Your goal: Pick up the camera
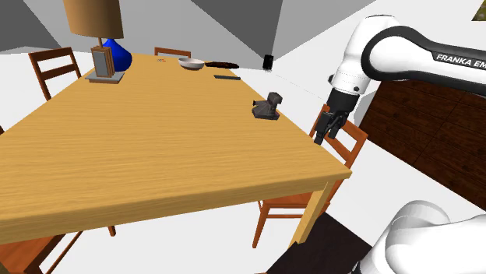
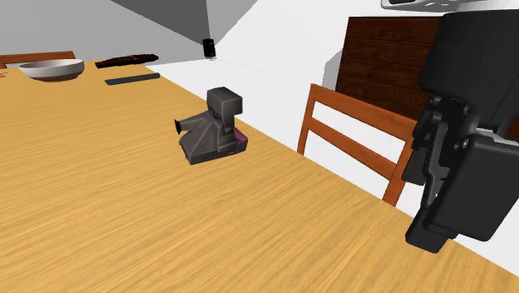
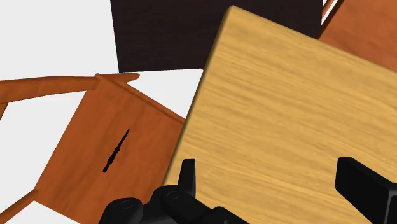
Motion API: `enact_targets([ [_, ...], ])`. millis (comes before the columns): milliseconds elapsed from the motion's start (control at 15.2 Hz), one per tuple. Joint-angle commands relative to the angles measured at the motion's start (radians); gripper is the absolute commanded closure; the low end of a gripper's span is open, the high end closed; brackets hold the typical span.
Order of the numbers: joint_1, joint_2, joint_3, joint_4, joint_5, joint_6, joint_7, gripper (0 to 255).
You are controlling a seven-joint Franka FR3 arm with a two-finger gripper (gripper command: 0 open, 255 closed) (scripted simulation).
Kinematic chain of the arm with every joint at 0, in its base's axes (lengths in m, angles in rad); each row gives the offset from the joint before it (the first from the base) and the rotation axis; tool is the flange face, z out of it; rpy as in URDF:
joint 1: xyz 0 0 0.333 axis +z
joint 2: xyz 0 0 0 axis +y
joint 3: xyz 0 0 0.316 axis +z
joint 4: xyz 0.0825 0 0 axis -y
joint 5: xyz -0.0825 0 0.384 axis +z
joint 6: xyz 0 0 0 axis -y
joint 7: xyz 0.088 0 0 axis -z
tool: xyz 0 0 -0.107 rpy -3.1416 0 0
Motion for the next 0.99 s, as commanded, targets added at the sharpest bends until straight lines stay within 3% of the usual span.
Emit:
enact_targets([
  [0,0.0,0.0,0.0,0.0,0.0,0.0,0.0,0],
  [462,0.012,0.303,-0.068,0.293,0.054,-0.013,-0.039,0],
  [924,0.014,0.616,-0.142,0.658,0.148,-0.103,-0.09,0],
])
